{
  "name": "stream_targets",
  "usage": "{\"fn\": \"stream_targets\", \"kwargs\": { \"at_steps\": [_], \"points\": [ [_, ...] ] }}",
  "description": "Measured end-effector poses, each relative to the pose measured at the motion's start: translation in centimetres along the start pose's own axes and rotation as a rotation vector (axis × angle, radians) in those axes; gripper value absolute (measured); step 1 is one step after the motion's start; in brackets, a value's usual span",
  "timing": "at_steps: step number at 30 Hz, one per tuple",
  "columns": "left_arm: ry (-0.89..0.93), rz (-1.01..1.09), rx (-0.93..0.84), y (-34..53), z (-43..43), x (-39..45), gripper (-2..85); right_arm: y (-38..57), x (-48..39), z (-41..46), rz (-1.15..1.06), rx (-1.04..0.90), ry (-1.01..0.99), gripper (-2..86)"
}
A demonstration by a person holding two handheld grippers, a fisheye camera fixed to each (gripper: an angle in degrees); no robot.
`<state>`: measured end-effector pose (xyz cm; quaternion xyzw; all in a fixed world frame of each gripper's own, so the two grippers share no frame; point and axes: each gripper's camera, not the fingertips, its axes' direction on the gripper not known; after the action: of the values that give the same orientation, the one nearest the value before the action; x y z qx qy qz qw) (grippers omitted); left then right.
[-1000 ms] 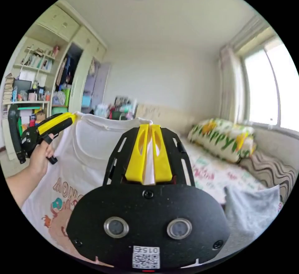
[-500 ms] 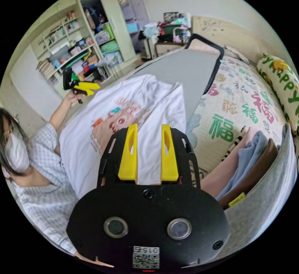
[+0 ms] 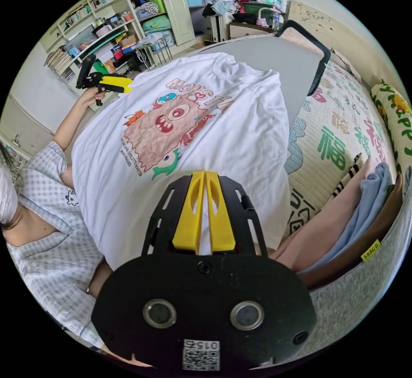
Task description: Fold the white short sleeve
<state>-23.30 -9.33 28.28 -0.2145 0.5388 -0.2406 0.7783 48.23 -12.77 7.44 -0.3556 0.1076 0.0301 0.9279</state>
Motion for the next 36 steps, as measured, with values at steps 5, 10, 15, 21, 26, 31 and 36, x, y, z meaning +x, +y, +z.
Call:
{"fn": "stream_targets", "kwargs": {
  "at_steps": [5,10,15,21,26,31,36],
  "points": [
    [0.173,-0.093,0.146,0.5,-3.2,-2.9,7.9,-1.2,-0.6,-1.4,0.002,0.049,-0.096,2.5],
    [0.105,-0.107,0.100,0.3,-3.6,-2.9,9.7,-2.6,-3.8,-0.2,-0.090,-0.013,-0.015,10.6],
    [0.050,-0.058,0.055,-1.6,-4.1,-1.8,8.2,-4.5,-5.0,0.6,-0.132,-0.041,0.077,8.4],
    [0.069,-0.124,0.142,-3.9,-7.3,-3.5,0.7,-6.4,-1.1,-1.4,-0.011,-0.026,0.037,0.0],
    [-0.018,-0.234,0.217,-6.5,-10.8,-6.0,-0.3,-8.2,-0.3,-3.5,0.007,0.018,-0.002,0.6],
    [-0.116,-0.373,0.211,-7.8,-10.9,-8.9,-0.3,-7.9,-6.0,0.7,-0.156,-0.113,0.005,8.0],
    [-0.039,-0.434,0.121,-8.9,-7.6,-9.9,0.0,-8.5,-7.8,1.4,-0.181,-0.109,0.024,5.7]
  ]
}}
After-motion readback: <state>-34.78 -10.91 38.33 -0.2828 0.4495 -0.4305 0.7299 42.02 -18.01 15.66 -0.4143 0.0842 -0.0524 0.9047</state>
